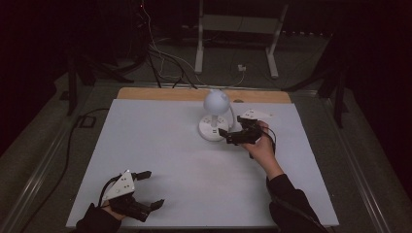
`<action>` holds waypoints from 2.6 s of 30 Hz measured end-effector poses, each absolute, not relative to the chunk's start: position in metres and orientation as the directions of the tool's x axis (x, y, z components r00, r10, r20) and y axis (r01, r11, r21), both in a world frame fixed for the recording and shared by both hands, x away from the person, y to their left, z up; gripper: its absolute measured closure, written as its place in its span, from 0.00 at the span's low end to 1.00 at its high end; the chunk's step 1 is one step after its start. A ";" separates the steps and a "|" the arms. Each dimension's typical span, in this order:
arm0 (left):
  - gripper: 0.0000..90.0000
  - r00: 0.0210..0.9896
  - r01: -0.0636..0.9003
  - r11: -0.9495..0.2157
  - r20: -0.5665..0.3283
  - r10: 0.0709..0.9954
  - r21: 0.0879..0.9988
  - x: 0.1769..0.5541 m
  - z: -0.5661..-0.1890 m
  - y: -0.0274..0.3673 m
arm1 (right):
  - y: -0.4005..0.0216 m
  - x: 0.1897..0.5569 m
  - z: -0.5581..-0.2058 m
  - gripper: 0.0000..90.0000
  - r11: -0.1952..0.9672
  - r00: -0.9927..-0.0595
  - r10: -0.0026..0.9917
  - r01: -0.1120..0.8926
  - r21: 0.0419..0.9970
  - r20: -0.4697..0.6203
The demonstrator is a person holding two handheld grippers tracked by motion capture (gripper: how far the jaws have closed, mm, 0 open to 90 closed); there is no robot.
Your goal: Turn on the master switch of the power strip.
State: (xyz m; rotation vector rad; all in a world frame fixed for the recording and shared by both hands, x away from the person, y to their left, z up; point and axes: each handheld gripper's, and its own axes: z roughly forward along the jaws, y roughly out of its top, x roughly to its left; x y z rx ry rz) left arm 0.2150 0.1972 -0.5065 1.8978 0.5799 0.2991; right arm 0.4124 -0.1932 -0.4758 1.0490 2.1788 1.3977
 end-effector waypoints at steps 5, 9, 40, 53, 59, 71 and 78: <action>0.00 0.849 0.255 -0.300 -0.064 0.524 0.919 0.215 -0.507 0.198 | -0.192 0.419 -0.483 0.00 0.227 -0.648 0.753 0.417 0.880 0.113; 0.00 0.849 0.256 -0.300 -0.066 0.524 0.919 0.215 -0.507 0.197 | -0.190 0.423 -0.489 0.06 0.232 -0.634 0.764 0.440 0.867 0.117; 0.00 0.849 0.260 -0.296 -0.072 0.523 0.919 0.215 -0.507 0.198 | -0.180 0.433 -0.503 0.92 0.234 -0.530 0.843 0.519 0.822 0.094; 0.00 0.850 0.259 -0.298 -0.070 0.522 0.919 0.215 -0.507 0.198 | -0.172 0.434 -0.508 1.00 0.306 -0.568 0.822 0.490 0.816 0.033; 0.00 0.851 0.258 -0.302 -0.068 0.520 0.918 0.215 -0.507 0.197 | -0.170 0.433 -0.512 1.00 0.330 -0.564 0.826 0.474 0.816 -0.007; 0.00 0.851 0.258 -0.303 -0.067 0.521 0.917 0.215 -0.507 0.197 | -0.168 0.432 -0.514 1.00 0.345 -0.558 0.829 0.468 0.814 -0.031; 0.00 0.852 0.259 -0.306 -0.067 0.520 0.916 0.215 -0.507 0.197 | -0.164 0.430 -0.514 1.00 0.381 -0.559 0.826 0.455 0.805 -0.075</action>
